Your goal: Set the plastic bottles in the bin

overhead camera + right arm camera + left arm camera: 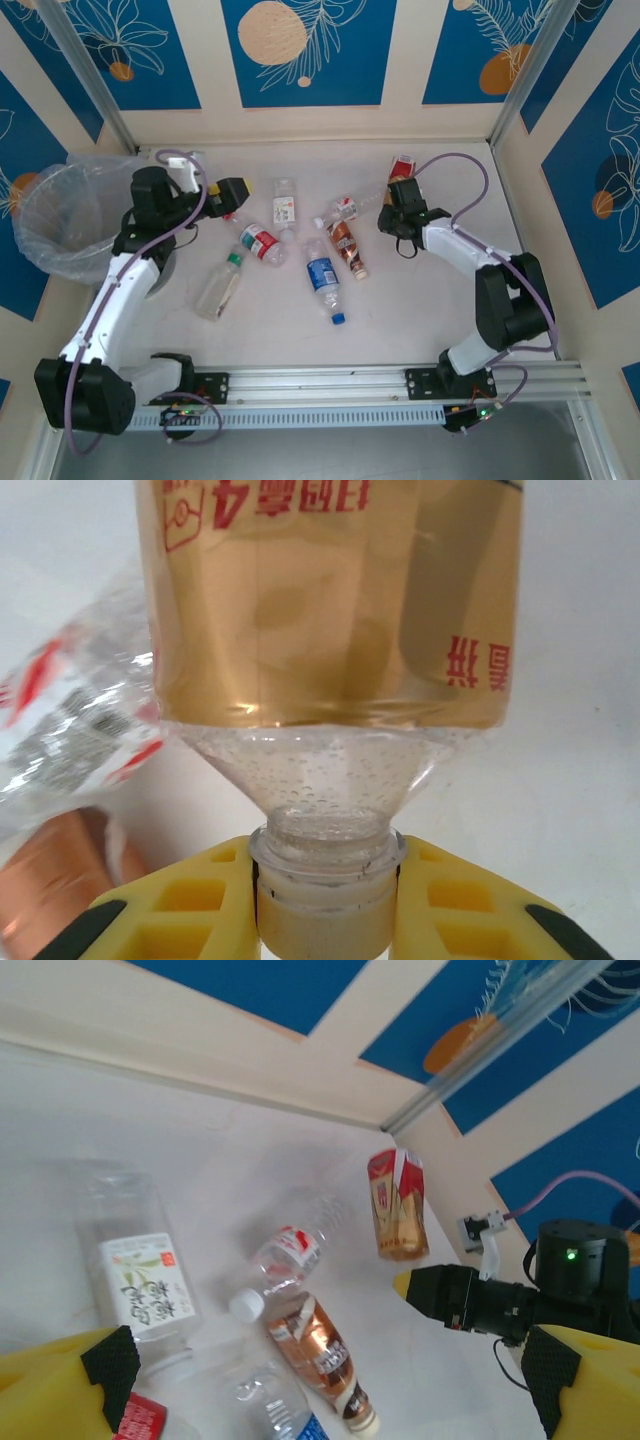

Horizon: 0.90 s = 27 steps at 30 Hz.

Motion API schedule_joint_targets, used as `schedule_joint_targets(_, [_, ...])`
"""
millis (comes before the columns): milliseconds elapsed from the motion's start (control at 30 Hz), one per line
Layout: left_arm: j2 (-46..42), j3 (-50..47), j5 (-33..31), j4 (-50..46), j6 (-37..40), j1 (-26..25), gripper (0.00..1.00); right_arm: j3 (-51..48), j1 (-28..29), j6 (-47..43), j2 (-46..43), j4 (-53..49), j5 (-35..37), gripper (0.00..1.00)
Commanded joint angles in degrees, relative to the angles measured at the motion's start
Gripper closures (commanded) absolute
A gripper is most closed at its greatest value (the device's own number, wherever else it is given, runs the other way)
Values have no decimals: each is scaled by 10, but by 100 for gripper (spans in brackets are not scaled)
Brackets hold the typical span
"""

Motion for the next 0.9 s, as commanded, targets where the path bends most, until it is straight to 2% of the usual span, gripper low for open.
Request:
schedule_joint_targets(0, [22,25,1,27,-21,-36,1,-14,20,-11,-41,25,-9,73])
schedule_joint_targets(100, [67,37,-10,29,-59,-59,1,-31,38,-1,-71,55,-52,73])
schedule_joint_targets(233, [122,32,37,106,-116,-76,1,-51,64,7,-96,101,-119,73])
schedule_joint_targets(533, [186,58,11,127,-116,-137,1,-79,117,44,-102,192,-243,73])
schedule_joint_targets(867, [242,96,10,122,-109,-177,0,-65,175,38,-79,192,-209,73])
